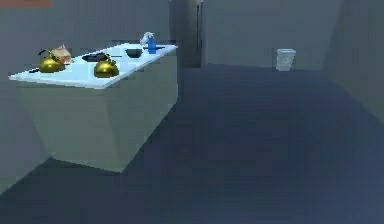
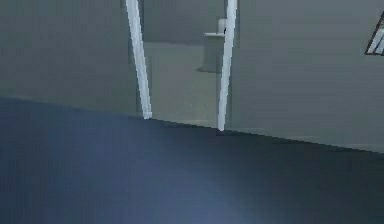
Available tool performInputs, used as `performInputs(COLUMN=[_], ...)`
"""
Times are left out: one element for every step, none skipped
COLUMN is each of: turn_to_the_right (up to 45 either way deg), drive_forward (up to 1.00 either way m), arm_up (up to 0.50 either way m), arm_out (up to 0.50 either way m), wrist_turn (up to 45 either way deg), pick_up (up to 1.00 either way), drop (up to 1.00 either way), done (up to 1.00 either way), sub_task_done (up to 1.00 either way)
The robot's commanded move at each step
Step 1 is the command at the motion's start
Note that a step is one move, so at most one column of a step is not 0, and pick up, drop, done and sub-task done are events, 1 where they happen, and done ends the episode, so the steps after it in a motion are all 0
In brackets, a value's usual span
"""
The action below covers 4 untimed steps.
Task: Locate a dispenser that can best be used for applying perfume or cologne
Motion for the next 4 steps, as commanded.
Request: performInputs(turn_to_the_right=[0.0,3.0,0.0,-39.0], drive_forward=[1.00,0.00,0.85,0.00], arm_up=[0.00,0.00,0.00,0.00], arm_out=[0.00,0.00,0.00,0.00], wrist_turn=[0.0,0.0,0.0,0.0], pick_up=[0.00,0.00,0.00,0.00], drop=[0.00,0.00,0.00,0.00], done=[0.00,0.00,0.00,0.00], sub_task_done=[0.00,0.00,0.00,0.00])
